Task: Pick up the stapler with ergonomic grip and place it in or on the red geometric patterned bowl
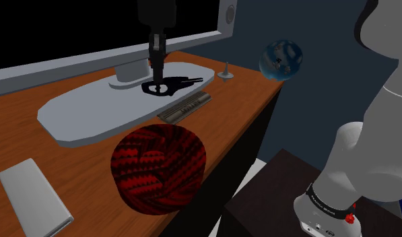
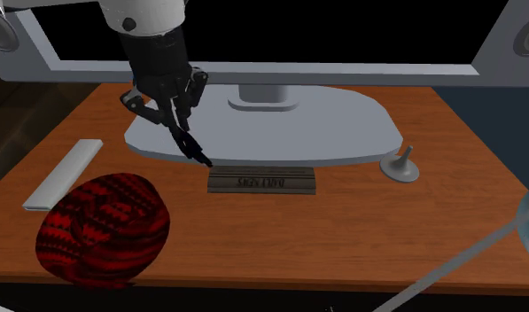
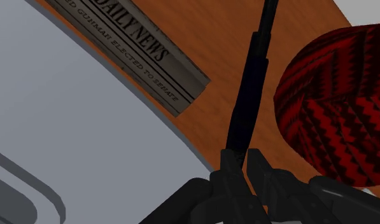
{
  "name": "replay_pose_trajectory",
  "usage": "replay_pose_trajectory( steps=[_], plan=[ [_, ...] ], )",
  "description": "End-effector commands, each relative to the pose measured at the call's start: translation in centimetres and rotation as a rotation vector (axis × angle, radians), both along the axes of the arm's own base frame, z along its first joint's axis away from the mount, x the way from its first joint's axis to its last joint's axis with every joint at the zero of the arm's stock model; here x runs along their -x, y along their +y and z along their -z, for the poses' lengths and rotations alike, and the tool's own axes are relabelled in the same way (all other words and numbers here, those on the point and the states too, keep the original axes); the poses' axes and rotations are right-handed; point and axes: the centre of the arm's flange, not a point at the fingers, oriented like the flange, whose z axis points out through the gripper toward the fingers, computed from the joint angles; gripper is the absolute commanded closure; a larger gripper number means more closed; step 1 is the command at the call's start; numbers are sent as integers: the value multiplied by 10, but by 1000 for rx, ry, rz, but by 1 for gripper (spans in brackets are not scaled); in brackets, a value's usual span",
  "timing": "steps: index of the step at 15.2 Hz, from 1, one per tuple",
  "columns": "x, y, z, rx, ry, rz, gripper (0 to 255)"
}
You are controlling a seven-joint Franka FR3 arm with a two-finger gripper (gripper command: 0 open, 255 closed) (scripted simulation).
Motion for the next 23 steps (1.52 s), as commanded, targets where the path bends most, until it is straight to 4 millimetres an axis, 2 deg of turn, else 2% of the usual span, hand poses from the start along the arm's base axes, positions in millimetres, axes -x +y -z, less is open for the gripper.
replay_pose_trajectory(
  steps=[1, 5, 16, 17, 23],
  plan=[
    [0, -1, -10, 0, 0, 0, 255],
    [0, -1, -27, 0, 0, 0, 255],
    [128, 66, -34, 0, 0, 0, 255],
    [147, 76, -35, 0, 0, 0, 255],
    [147, 76, -3, 0, 0, 0, 255]
  ],
)
